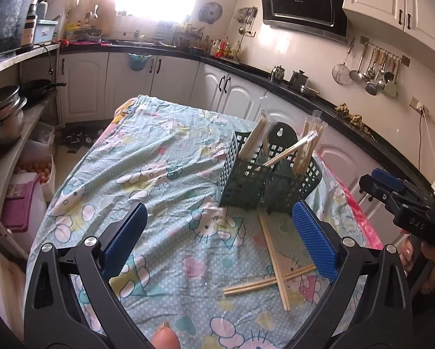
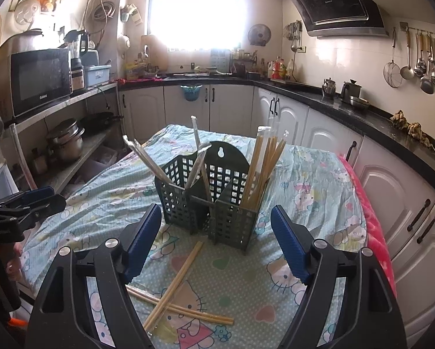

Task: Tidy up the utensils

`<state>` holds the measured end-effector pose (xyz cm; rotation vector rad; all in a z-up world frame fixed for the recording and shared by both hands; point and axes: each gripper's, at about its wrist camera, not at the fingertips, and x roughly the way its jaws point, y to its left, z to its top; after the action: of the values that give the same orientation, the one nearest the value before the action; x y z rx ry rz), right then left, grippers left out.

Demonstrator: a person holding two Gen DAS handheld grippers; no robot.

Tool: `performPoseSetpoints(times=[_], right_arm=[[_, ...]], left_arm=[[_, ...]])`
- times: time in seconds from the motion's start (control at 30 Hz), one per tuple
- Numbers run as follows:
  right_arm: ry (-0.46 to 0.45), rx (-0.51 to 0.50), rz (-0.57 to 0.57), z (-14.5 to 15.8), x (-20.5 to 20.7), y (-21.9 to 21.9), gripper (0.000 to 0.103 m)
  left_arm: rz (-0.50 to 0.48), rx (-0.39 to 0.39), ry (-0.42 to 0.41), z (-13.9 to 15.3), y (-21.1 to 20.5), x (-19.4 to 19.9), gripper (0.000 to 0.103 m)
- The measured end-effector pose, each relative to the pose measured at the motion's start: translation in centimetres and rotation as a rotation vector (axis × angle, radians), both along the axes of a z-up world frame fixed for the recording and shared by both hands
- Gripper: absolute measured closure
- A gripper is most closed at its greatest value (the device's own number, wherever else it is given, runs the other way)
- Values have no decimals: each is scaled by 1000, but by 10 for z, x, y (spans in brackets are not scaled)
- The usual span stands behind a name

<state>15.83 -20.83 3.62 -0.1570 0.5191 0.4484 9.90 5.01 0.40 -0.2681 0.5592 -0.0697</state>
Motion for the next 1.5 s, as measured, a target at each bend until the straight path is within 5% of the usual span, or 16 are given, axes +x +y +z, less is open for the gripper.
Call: performPoseSetpoints(times=[0.43,0.83,1.23,1.5], right_arm=[[14,-42,15,-8,-4,3,28],[72,-77,51,-32,4,8,29],[133,-106,54,-58,15,12,39],[201,-147,90,-85,26,31,46]], left_arm=[[-41,-27,65,-13,-9,-5,11],[-135,-49,205,-51,-32,-11,11],[-162,-208,396,-106,-23,-6,52],[-155,-276,439,-125,-20,5,55]])
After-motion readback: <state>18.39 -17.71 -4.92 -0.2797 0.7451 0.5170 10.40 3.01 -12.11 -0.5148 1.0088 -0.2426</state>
